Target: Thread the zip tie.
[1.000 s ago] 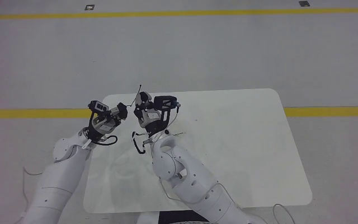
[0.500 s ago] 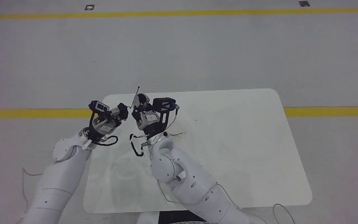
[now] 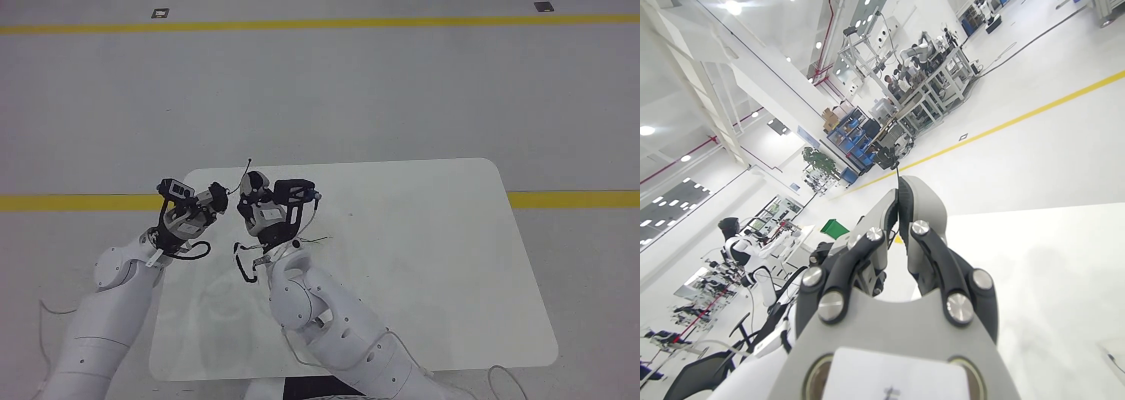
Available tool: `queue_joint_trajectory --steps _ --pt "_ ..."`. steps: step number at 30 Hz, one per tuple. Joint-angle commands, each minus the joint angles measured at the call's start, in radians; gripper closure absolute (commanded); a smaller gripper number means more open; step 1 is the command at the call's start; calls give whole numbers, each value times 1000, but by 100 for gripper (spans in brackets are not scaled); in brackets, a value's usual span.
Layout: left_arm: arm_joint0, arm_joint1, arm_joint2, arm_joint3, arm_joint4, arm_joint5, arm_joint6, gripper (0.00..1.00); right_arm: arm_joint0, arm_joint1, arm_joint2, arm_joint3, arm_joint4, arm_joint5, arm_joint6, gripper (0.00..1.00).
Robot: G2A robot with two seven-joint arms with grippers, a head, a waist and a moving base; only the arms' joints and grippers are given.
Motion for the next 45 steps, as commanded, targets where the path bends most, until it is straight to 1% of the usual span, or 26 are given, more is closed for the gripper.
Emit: queue_joint_trajectory --steps 1,8,18,23,33,45 --pt "1 -1 0 -1 1 2 0 100 2 0 -6 1 9 -4 0 100" --pt "7 -2 -1 -7 4 7 -3 100 8 0 -14 5 30 -5 -35 100" --pt "11 -5 -7 -13 3 7 -1 100 15 1 -36 19 49 -11 -26 100" --pt "12 -6 -9 -15 6 11 -5 100 12 2 -30 12 36 1 -37 100" --pt "13 -8 -14 -16 6 12 -6 100 9 6 -39 19 30 -6 -17 100" --pt "6 -12 -15 -13 7 15 -5 100 8 5 -33 19 19 4 -37 100"
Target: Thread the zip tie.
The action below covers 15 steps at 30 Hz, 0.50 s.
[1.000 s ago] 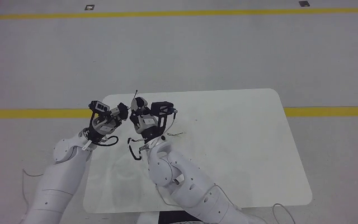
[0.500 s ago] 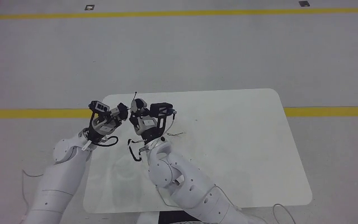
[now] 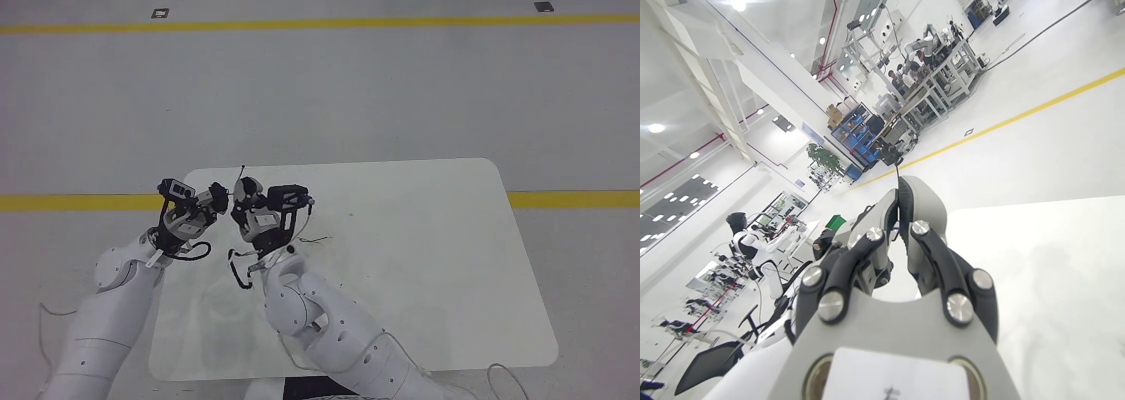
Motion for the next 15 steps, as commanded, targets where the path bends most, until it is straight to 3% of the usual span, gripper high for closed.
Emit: queue_joint_trajectory --steps 1,15 --pt "-2 -1 1 2 1 0 0 100 -1 0 3 -2 -3 1 -3 100" --pt "-10 -6 7 7 3 1 0 100 -12 2 18 -5 -29 -23 15 100"
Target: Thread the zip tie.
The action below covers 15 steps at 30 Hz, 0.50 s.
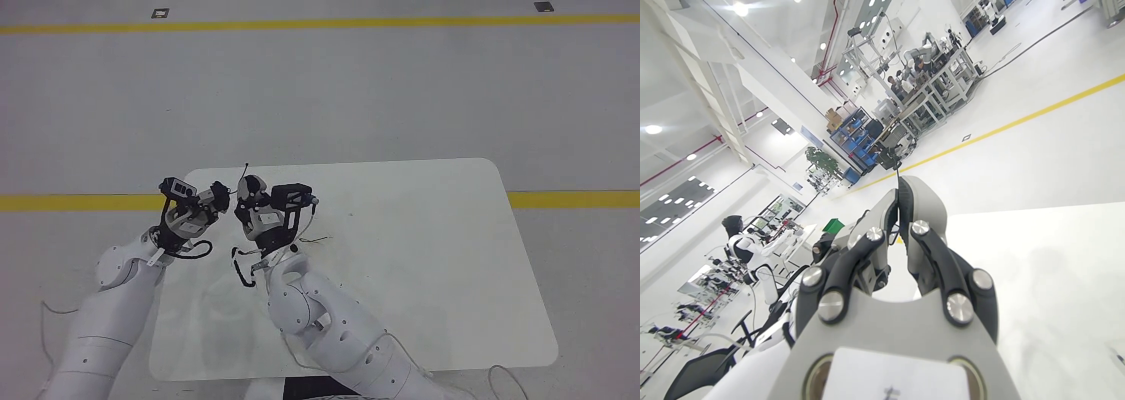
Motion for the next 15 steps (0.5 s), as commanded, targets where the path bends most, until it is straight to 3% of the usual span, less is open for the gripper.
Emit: queue_joint_trajectory --steps 1,11,12,13,14,15 --pt "0 -1 1 -1 0 0 0 100 -1 1 -1 1 -5 -6 7 100" --pt "1 -3 -1 -2 1 -1 0 100 -10 4 6 -5 -15 -18 9 98" --pt "1 -3 -2 -2 1 -1 1 100 -12 5 8 -7 -17 -16 6 66" --pt "0 -3 -3 -2 2 -1 0 100 -13 5 10 -10 -20 -15 4 19" --pt "0 -3 -4 -2 2 -1 0 100 -14 6 11 -12 -25 -16 2 0" --pt "-1 -3 -5 -2 3 -1 0 100 -16 6 13 -15 -31 -17 -1 0"
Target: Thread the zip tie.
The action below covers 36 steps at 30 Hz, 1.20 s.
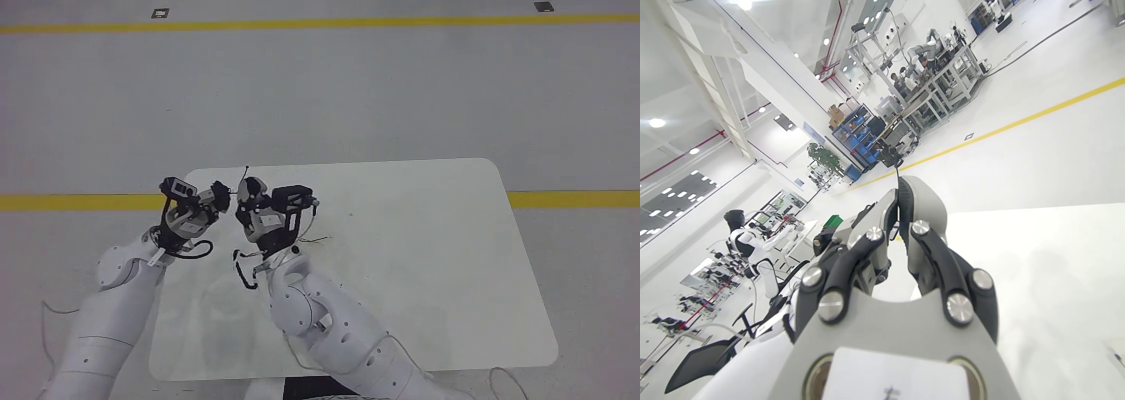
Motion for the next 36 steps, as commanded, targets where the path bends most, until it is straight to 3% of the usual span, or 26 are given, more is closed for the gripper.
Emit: queue_joint_trajectory --steps 1,11,17,25,27,31,36 --pt "-1 0 -1 0 1 1 0 100 -3 1 3 -5 -8 -2 -4 0" --pt "-17 -3 -8 1 -17 13 6 100 -35 15 30 -26 -77 -25 -35 0" --pt "-24 -4 -15 -2 -65 61 -15 100 -49 29 47 -16 -218 -44 -109 0" --pt "-27 -4 -14 -6 -62 69 -26 100 -49 29 47 -16 -218 -44 -109 0" --pt "-24 -7 -11 -8 -105 97 21 100 -47 30 48 -16 -231 -47 -107 0" --pt "-6 -15 -20 -14 -227 156 71 100 -17 47 44 21 -516 -8 -174 0" --pt "28 -19 -27 -25 -306 210 65 100 1 47 28 61 -663 63 -234 0"
